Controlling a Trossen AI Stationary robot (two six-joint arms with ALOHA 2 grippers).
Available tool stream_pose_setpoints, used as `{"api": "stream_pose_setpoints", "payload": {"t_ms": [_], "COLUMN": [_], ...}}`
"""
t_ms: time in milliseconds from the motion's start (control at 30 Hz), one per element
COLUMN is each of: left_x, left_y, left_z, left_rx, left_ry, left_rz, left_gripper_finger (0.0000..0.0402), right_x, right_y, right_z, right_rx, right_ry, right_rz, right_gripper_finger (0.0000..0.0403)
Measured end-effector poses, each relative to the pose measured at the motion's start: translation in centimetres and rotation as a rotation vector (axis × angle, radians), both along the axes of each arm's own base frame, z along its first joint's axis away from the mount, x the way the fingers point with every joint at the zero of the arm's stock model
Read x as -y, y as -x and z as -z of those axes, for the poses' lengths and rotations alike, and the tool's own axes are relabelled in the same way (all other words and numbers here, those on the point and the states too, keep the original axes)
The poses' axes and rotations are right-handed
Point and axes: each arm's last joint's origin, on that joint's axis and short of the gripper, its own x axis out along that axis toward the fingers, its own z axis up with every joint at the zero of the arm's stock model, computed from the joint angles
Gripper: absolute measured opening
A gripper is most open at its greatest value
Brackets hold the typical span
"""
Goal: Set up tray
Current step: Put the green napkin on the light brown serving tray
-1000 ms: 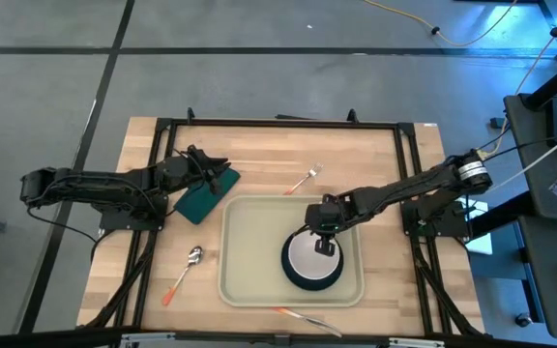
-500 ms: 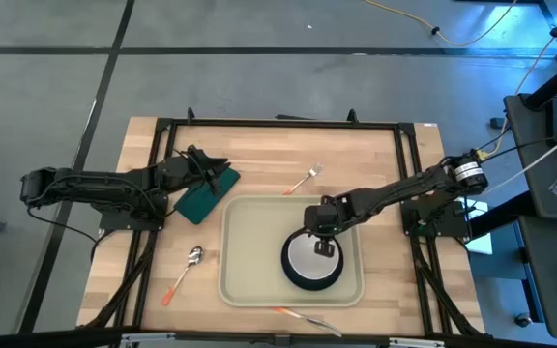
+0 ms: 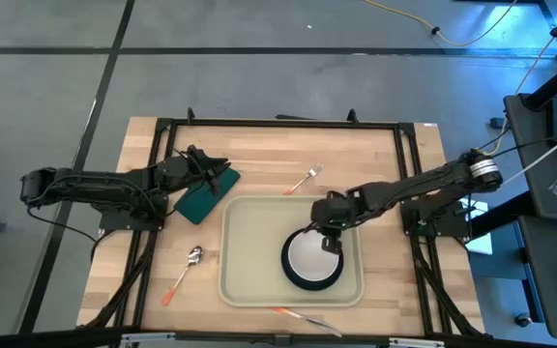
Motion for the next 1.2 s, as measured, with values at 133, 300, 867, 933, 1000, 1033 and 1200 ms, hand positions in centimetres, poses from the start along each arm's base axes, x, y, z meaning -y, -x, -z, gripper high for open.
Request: {"api": "stream_pose_setpoints", "payload": {"t_ms": [133,300,867,933,1000,1033,1200], "left_x": [0.0,0.0,-0.8,-1.6,-2.5,-2.9,-5.6], "left_y": [0.0,0.0,-0.1,-0.1,0.1,0.1,0.0], "left_z": [-0.1,-0.1,0.5,0.1,-0.1,-0.3,-1.4], "left_rx": [0.007,0.007,-0.063,-0.086,-0.173,-0.217,-0.345], "left_ry": [-0.001,-0.001,0.029,0.100,0.169,0.196,0.358], "left_rz": [0.000,0.000,0.066,0.003,-0.033,-0.053,-0.132], "left_gripper_finger": [0.0072,0.0072,0.0133,0.0147,0.0155,0.0158,0.0159], "right_x": [0.6,2.4,6.6,6.8,7.1,7.2,7.6], "right_y": [2.0,5.8,15.3,15.4,15.3,15.3,14.9], "right_z": [-2.6,-5.5,-6.2,-6.3,-6.4,-6.3,-6.0], "right_rx": [0.042,0.053,0.444,0.454,0.463,0.459,0.425], "right_ry": [0.015,0.176,0.137,0.150,0.162,0.165,0.178], "right_rz": [-0.021,0.040,0.294,0.297,0.303,0.309,0.306], "right_gripper_finger": [0.0089,0.0090,0.0090,0.0090,0.0090,0.0090,0.0090]}}
